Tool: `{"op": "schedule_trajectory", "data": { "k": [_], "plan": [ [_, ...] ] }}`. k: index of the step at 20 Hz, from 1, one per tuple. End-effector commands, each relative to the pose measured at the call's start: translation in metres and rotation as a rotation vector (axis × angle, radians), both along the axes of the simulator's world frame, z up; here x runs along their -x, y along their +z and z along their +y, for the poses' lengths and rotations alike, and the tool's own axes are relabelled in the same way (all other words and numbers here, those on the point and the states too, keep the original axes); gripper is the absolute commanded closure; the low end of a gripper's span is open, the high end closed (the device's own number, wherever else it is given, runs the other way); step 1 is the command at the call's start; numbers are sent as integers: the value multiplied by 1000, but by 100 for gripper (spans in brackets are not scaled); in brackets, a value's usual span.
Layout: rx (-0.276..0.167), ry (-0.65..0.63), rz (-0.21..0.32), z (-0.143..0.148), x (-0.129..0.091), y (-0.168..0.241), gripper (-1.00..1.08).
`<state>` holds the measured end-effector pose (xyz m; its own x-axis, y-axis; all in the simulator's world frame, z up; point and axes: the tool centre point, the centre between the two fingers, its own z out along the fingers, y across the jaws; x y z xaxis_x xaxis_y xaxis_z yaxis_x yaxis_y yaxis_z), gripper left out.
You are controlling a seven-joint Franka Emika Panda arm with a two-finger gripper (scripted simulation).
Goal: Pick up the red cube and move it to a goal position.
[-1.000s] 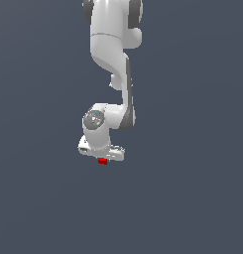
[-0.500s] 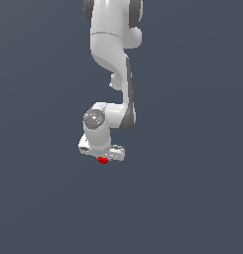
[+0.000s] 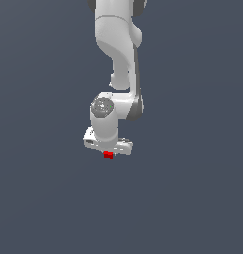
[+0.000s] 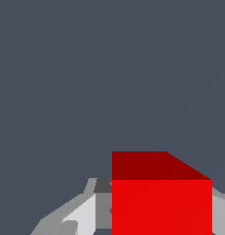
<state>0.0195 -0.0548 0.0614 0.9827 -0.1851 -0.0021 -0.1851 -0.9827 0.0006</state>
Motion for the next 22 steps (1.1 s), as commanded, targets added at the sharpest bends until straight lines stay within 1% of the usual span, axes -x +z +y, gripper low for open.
{"op": "schedule_trajectory", "data": {
  "k": [1, 13, 18, 22],
  "plan": [
    [0, 1, -2, 13, 4, 18, 108],
    [1, 1, -2, 88, 27, 121, 108],
    [1, 1, -2, 109, 32, 149, 108],
    [1, 1, -2, 117, 34, 161, 108]
  ]
}}
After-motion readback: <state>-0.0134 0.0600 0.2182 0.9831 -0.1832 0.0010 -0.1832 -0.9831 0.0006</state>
